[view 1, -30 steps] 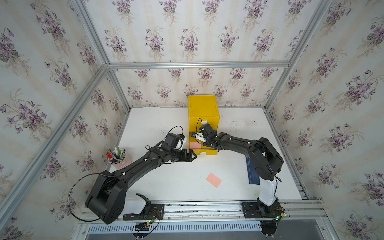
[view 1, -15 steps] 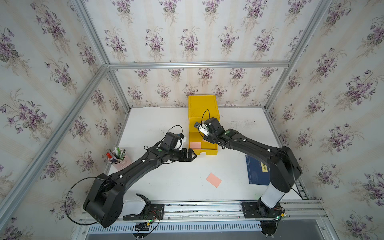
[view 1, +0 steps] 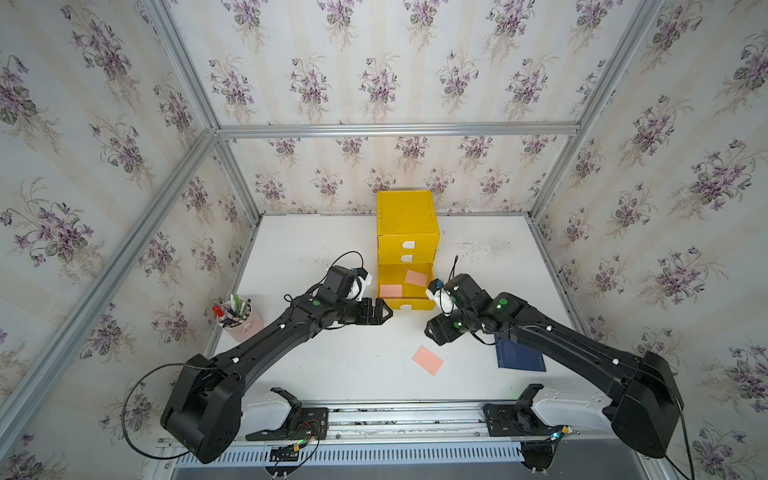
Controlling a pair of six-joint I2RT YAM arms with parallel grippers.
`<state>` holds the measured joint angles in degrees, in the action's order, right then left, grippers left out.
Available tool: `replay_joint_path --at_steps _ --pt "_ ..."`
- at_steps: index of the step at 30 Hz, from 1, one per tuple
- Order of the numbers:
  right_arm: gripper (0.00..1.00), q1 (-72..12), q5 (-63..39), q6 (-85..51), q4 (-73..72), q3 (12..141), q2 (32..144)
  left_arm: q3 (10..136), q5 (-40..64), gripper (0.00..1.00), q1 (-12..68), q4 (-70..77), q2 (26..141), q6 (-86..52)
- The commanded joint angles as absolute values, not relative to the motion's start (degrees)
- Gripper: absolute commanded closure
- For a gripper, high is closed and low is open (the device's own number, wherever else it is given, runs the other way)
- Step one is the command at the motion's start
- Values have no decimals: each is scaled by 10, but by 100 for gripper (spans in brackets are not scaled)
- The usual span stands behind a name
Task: Please put the sticky notes in the drawer by color
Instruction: Pick up the sticky notes from the center of the board.
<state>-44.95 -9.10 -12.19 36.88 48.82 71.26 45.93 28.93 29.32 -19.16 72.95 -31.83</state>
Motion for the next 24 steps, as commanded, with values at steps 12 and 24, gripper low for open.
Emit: replay_joint_path --at_steps 12,24 --pt "17 -515 -86 -225 314 420 785 454 285 2 294 -201 721 -321" --pt "21 -563 -18 -186 370 489 903 451 296 3 265 -244 705 -295"
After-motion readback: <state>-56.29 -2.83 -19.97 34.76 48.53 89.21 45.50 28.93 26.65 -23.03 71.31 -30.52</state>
